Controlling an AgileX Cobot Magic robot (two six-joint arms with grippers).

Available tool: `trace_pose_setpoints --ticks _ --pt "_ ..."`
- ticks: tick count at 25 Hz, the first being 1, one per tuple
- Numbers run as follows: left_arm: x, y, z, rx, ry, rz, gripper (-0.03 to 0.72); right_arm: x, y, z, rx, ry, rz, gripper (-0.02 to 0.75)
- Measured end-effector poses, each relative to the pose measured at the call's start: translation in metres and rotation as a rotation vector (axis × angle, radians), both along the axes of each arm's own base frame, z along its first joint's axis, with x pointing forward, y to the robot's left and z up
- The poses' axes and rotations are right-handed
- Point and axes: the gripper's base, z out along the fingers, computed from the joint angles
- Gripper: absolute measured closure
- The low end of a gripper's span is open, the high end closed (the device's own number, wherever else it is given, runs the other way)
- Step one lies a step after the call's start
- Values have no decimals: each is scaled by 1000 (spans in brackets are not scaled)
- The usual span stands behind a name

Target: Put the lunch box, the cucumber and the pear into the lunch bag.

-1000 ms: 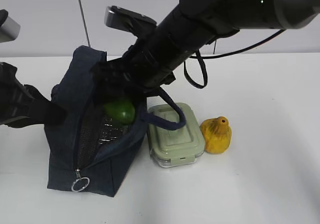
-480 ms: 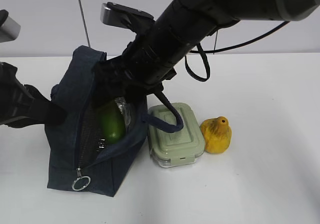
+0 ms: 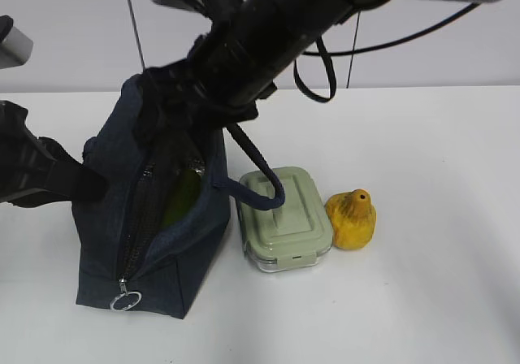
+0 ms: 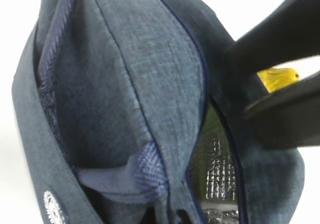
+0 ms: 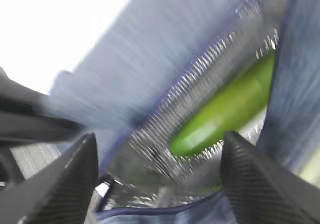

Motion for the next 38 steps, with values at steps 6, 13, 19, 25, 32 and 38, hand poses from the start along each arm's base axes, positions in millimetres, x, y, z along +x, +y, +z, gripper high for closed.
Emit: trace_pose_setpoints --ticks 6,13,19,25,32,38 --pt "0 0 0 0 -1 1 685 3 -16 39 -178 -110 -12 155" --pt "0 0 0 0 -1 1 685 8 -50 25 -555 -96 -152 156" --pt "0 0 0 0 -1 1 685 15 -73 3 -681 -51 -231 156" --pt "0 0 0 0 -1 1 685 22 -114 -31 -688 127 -301 156" --pt "0 0 0 0 -4 3 685 17 -126 -61 -662 208 -293 165" --pt "1 0 0 0 -6 4 685 18 -125 -68 -636 192 -289 246"
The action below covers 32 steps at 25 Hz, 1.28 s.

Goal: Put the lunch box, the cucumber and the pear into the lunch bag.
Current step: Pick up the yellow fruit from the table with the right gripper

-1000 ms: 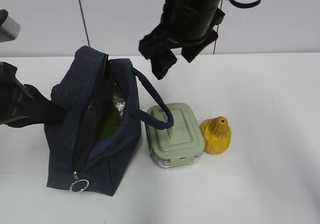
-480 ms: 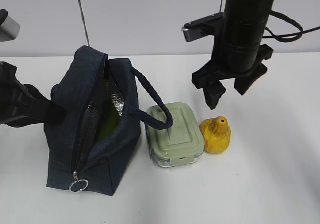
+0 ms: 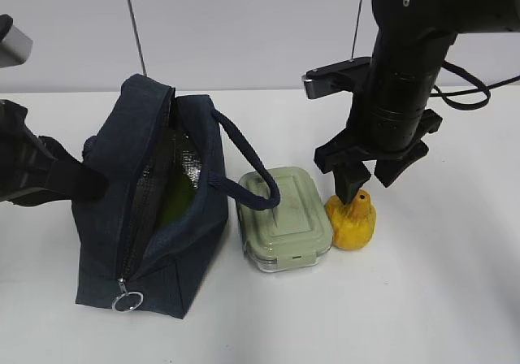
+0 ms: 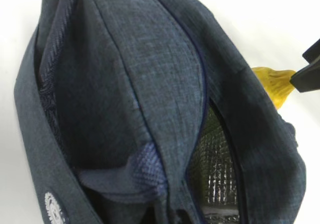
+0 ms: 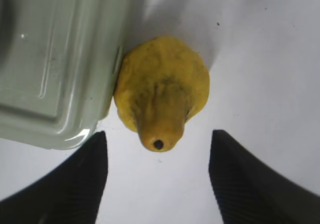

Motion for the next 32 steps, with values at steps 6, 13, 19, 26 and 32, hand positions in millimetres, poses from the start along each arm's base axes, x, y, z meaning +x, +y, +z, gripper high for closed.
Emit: trace_pose_setpoints --ticks 6,13,19,26,32 --pt "0 0 0 0 -1 1 685 5 2 -17 -11 24 8 260" --pt "0 0 0 0 -3 2 685 7 3 -18 -6 10 13 326" --pt "0 0 0 0 -5 4 685 8 3 -18 -4 4 17 347" --pt "0 0 0 0 -5 4 685 8 3 -18 -4 4 18 348" --pt "1 0 0 0 -6 4 685 9 3 -26 -13 25 21 351"
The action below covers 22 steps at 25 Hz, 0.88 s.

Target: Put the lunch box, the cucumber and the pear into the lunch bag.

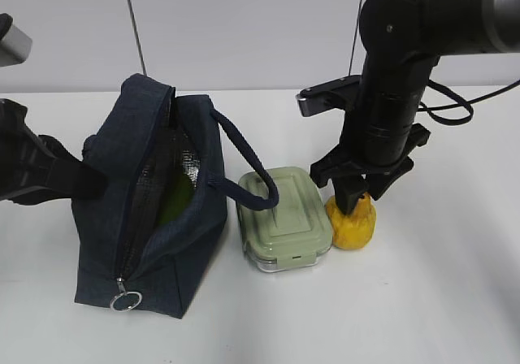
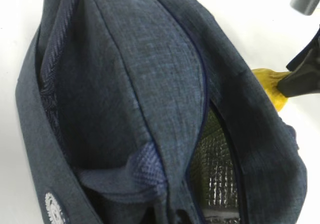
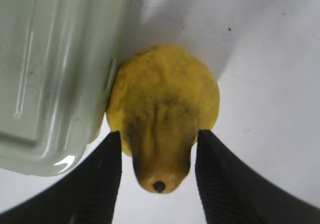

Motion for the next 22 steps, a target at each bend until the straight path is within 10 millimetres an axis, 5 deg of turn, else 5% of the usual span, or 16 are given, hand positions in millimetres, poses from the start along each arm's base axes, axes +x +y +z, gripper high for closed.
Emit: trace_pose_setpoints --ticks 6,11,13,18,22 --pt "0 0 0 0 -1 1 685 1 1 -7 -4 25 -1 566" --pt "0 0 0 0 -1 1 685 -1 -1 2 -3 6 2 579" --pt "0 0 0 0 -1 1 685 -4 -2 22 12 -46 4 580" --pt "0 0 0 0 -1 1 685 -15 -2 108 143 -265 20 580" --pt "0 0 0 0 -1 1 685 -30 20 156 347 -347 132 582"
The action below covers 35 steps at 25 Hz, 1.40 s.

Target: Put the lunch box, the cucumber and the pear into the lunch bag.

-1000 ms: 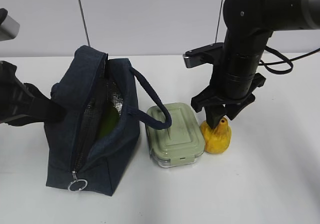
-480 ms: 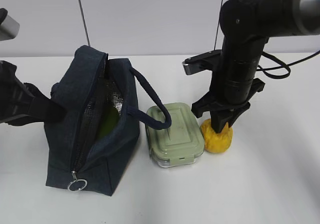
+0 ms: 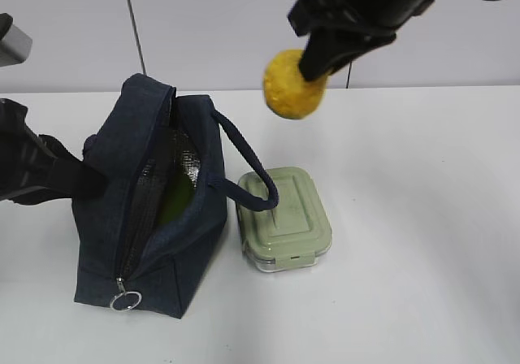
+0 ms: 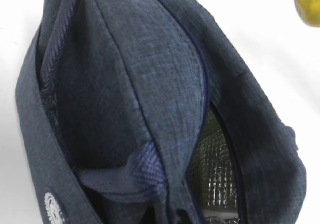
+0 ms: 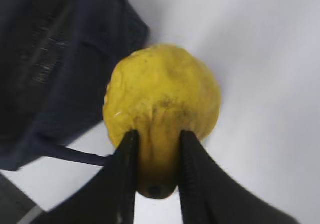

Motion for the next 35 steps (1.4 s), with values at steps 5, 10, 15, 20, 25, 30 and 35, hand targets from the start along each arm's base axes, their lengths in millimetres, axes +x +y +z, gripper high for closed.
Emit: trace_pose_setpoints --ticks 5,10,15,20,25,30,35 --pt "0 0 0 0 0 0 685 -23 47 6 67 -3 179 583" --pt "0 0 0 0 0 0 685 -33 79 -7 70 9 264 586" --pt "0 0 0 0 0 0 685 -31 94 -20 62 23 288 586" --pt "0 0 0 2 -1 -1 685 -20 103 -49 18 79 288 589" --pt "0 0 0 2 -1 0 685 -12 107 -71 -17 120 288 585" --pt "0 0 0 2 -1 0 685 -11 108 -73 -21 123 293 391" --pt "0 0 0 2 -1 0 685 -12 109 -73 -8 128 292 206"
